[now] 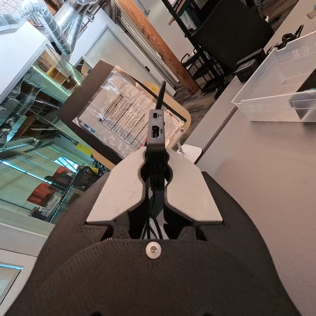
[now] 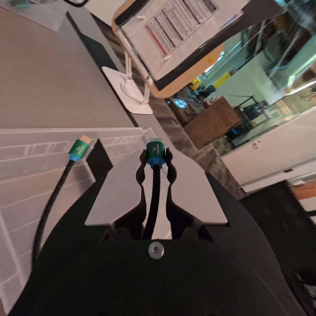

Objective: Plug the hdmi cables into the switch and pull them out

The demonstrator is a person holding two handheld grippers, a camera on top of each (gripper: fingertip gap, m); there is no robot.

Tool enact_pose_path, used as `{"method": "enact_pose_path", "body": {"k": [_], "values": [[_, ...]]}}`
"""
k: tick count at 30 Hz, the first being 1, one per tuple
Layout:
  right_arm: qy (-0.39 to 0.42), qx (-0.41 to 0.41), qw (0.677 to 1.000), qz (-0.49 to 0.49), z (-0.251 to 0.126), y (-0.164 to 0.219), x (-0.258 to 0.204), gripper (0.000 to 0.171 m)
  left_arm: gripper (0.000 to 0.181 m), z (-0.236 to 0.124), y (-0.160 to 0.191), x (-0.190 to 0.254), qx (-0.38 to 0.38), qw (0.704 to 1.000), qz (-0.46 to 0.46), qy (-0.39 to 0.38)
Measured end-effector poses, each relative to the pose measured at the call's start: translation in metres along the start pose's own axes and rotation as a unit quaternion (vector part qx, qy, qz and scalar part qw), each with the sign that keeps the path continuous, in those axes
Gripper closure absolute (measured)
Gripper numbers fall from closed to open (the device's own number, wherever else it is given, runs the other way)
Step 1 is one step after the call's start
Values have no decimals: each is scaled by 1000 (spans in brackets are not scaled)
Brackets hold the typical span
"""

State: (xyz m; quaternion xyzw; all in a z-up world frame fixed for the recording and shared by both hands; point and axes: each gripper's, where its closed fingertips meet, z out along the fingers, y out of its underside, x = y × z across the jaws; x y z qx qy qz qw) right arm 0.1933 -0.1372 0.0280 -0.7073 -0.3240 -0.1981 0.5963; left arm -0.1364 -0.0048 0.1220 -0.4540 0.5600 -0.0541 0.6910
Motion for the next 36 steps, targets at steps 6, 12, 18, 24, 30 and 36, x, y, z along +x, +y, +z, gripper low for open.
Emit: {"method": "enact_pose_path", "body": {"k": [6,12,18,24,30,36], "values": [[-103,-11,994,35,26,12,-35,154,166,4,0,12,-1,1000,5,21],[-182,-55,976,109,32,29,-61,149,166,8,1,23,-8,999,10,40],[-46,-116,981,146,13,52,-11,148,166,8,2,22,-6,999,-1,44],[-98,-264,934,221,2,106,-40,138,166,10,2,29,-8,998,0,56],[-78,-298,931,196,4,119,-35,162,166,11,3,31,-14,998,6,58],[-57,-315,933,165,6,124,-29,145,166,10,3,33,-13,998,8,62]]}}
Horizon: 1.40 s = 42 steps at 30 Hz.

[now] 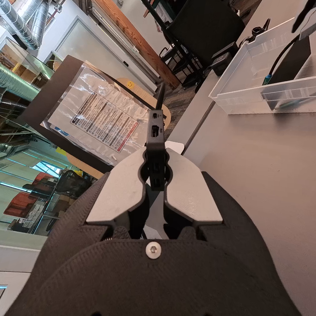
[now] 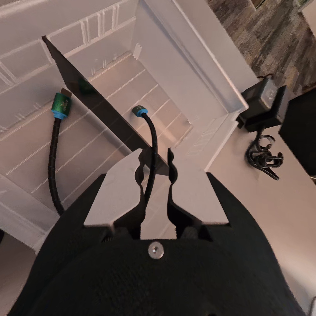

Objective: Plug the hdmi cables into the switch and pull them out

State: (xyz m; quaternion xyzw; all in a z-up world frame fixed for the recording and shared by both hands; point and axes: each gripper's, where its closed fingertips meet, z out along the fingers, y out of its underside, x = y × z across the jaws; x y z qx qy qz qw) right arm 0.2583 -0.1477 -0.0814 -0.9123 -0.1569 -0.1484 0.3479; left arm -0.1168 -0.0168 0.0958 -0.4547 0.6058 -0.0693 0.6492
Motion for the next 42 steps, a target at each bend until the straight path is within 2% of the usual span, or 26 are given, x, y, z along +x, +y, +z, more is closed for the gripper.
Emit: {"method": "enact_pose_path", "body": {"k": [3,11,14,18,22,30,34,37,38,39,42], "values": [[13,-21,999,-26,3,2,1,155,166,0,-1,1,1,1000,2,1],[6,-48,998,-51,13,5,-4,158,166,-1,0,1,0,1000,1,3],[-1,-46,998,-50,1,-1,-5,163,166,-2,1,-1,-2,1000,5,-2],[-21,62,995,-69,-31,-27,-16,163,166,-2,0,-1,1,1000,2,0],[-82,170,980,-62,-56,-37,-36,163,166,-1,-1,2,-1,1000,6,2],[-138,241,959,-62,-76,-42,-52,163,166,1,1,5,-5,1000,8,8],[-208,205,954,-62,-69,-34,-78,163,166,3,2,7,-8,1000,10,10],[-152,129,977,-79,-38,-30,-65,163,165,4,2,11,-7,1000,19,15],[-125,110,983,-77,-27,-30,-58,158,166,5,1,13,-7,999,26,17],[-114,103,985,-84,-20,-33,-56,146,166,5,1,15,-6,999,33,20],[-91,135,982,-93,-22,-53,-51,139,166,5,0,22,-3,998,44,34]]}}
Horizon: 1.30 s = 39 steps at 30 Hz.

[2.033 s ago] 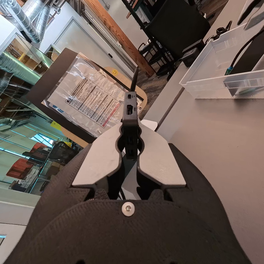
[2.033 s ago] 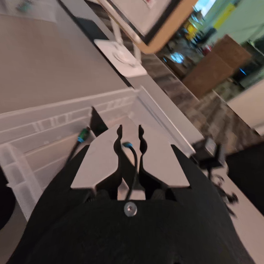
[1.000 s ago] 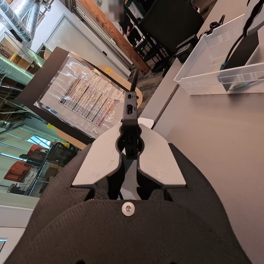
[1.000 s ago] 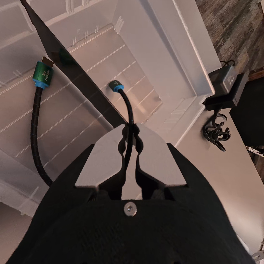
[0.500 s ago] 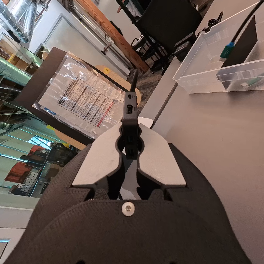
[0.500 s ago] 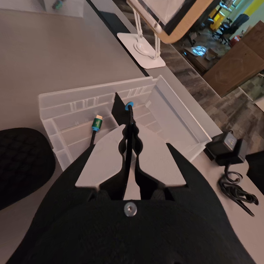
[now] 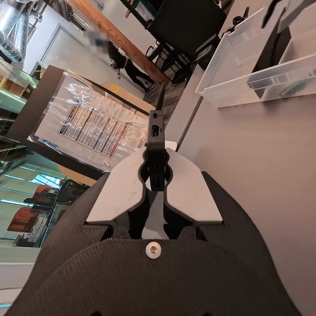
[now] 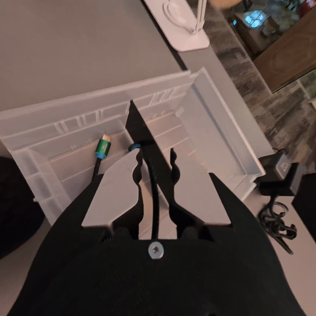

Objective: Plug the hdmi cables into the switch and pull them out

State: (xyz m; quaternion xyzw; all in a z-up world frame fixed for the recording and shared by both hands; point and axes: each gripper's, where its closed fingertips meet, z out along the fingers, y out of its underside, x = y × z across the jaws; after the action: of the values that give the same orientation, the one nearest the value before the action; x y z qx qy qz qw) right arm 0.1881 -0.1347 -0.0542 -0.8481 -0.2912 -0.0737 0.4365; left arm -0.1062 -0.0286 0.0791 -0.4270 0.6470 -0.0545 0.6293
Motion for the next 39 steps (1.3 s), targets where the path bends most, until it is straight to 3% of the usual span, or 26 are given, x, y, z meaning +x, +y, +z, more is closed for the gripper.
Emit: {"method": "enact_pose_path", "body": {"k": [3,6,8,11,16,22,26,28,32,35,39], "values": [[40,55,997,-29,-20,-44,8,135,166,2,-4,9,16,1000,7,24],[48,139,985,-87,-44,-118,-10,129,166,3,-7,20,27,998,22,47],[31,202,966,-158,-54,-172,-43,125,166,4,-9,25,32,997,48,49],[-4,260,926,-275,-55,-233,-108,133,166,3,-13,34,40,994,78,58],[3,226,888,-401,-18,-266,-170,139,166,2,-16,47,45,990,114,72],[22,169,890,-423,15,-259,-167,156,166,6,-16,59,47,986,134,85],[39,146,913,-379,6,-244,-128,155,141,6,-27,32,63,994,92,3],[96,110,932,-330,-4,-216,-74,155,139,-1,-31,19,72,995,64,-15],[136,9,975,-174,-2,-113,19,155,149,-11,-27,5,75,997,30,-8],[122,-96,978,-140,26,-41,46,155,154,-12,-21,2,66,997,35,-12],[102,-130,973,-160,58,-14,58,155,155,-9,-17,5,56,997,43,-7]]}}
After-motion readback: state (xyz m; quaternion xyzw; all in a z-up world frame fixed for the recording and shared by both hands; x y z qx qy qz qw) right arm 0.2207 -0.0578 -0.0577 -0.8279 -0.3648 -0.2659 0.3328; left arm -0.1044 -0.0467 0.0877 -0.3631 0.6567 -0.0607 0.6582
